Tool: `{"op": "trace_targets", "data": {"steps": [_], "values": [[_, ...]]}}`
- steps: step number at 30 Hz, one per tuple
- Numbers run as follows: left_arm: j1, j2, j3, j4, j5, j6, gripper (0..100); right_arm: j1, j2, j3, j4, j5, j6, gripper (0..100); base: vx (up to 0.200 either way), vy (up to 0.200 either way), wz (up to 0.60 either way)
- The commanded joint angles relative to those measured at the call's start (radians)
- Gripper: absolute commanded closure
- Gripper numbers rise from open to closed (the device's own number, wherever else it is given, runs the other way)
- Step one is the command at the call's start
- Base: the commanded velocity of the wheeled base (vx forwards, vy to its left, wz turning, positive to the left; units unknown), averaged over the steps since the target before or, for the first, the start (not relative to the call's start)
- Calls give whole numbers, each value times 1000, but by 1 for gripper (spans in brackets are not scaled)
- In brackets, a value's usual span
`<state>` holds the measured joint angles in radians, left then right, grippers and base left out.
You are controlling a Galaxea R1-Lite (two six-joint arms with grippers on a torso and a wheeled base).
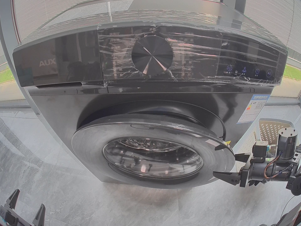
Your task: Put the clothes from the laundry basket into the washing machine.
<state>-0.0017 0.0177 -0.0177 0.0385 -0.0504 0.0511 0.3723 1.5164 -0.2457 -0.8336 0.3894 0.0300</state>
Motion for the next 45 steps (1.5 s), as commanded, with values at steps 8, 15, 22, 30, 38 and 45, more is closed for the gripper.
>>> {"op": "trace_targets", "data": {"steps": [8,15,22,30,38,45], "values": [[0,-18,18,-2,-2,-2,0,23,38,-49,-12,-26,-1,0,-150,0,0],[0,-18,18,-2,-2,1,0,60,-12,20,-5,-26,-2,0,0,0,0],[0,-18,18,-2,-2,0,0,40,-30,8,-15,-27,1,0,0,0,0],[0,-18,18,-2,-3,-2,0,86,38,-9,-13,-38,1,0,-200,0,0],[0,-18,18,-2,-2,1,0,132,4,54,-13,-41,2,0,-25,0,0],[0,-18,18,-2,-3,-2,0,125,-5,40,-15,-41,2,0,-57,0,0]]}}
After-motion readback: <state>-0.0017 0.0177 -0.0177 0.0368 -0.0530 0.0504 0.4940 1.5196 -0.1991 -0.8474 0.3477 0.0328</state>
